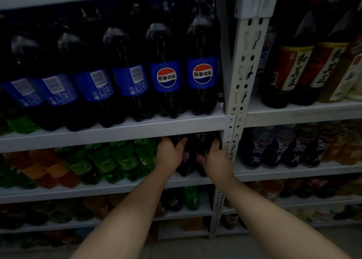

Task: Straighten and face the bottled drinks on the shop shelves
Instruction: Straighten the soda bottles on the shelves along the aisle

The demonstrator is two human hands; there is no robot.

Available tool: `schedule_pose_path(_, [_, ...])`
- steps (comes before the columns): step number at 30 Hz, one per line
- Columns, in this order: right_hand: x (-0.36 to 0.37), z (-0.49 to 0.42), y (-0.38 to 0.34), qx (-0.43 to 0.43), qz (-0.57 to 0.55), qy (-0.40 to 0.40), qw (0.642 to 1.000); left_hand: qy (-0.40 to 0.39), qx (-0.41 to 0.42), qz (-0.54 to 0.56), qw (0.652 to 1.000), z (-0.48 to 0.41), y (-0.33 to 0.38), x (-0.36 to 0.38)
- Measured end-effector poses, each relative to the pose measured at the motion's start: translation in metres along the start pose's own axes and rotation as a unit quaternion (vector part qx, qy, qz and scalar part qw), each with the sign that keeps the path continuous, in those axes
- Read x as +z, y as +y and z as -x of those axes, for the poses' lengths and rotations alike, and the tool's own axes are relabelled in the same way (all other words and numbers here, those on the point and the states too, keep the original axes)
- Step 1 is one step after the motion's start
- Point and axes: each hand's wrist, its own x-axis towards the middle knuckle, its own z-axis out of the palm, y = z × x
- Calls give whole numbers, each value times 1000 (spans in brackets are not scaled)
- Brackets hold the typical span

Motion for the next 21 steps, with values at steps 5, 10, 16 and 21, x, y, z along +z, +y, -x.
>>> schedule_pose_path(5, [3,-1,-1,19,-23,0,1000,-117,31,-27,992,-9,-6,-24])
schedule_pose_path(10, [14,11,6,20,-77,19,997,-155,19,-9,988,-9,-7,-28])
schedule_pose_path(16, [35,34,13,-35,-171,78,982,67,12,45,997,40,-9,27])
schedule_pose_path(21, [44,38,22,-28,-186,94,978,53,-69,45,995,44,-36,58])
